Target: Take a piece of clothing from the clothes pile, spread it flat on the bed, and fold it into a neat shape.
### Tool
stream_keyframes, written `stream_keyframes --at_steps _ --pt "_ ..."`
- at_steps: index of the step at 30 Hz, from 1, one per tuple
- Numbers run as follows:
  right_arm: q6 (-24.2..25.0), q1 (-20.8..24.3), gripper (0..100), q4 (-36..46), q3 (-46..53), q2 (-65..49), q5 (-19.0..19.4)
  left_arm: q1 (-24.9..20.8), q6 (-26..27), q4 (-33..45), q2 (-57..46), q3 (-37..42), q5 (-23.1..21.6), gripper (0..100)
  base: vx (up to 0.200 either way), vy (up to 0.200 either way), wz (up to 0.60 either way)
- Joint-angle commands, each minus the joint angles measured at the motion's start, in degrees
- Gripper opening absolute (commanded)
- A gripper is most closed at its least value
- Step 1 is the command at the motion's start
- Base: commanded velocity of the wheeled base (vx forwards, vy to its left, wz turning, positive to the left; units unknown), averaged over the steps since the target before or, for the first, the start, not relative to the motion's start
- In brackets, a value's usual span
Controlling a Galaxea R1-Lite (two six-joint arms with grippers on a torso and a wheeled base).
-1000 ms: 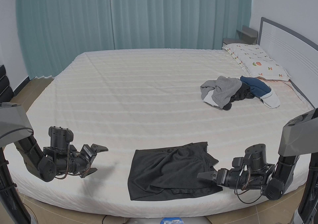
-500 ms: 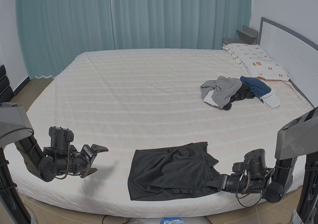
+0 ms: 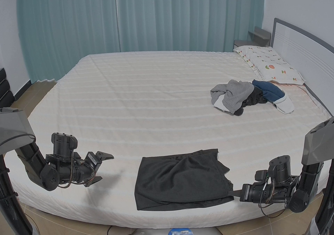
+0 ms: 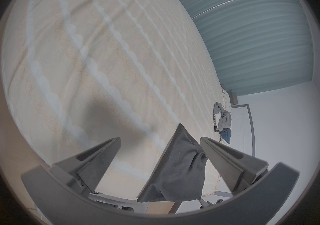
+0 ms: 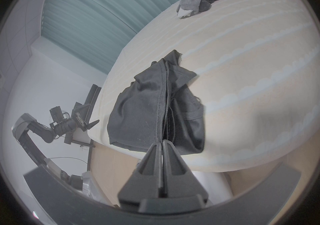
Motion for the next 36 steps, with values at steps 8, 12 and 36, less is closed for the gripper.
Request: stream_keyframes --at_steps 8,12,36 --pt "-4.50 -0.53 0 0.12 2.98 1.92 0.89 0.01 -0.05 -0.03 0.11 0.00 0.02 100 0.000 0.000 0.00" --pt "-5.29 -0.97 0 0.03 2.89 2.80 0.80 -0.08 -0.05 -0.03 0.11 -0.09 0.02 100 0.000 0.000 0.00" --pt "10.00 -3.52 100 0.38 -21.37 10.01 0.01 -0.87 1.10 -0.11 1.69 -1.05 0.81 100 0.000 0.000 0.00"
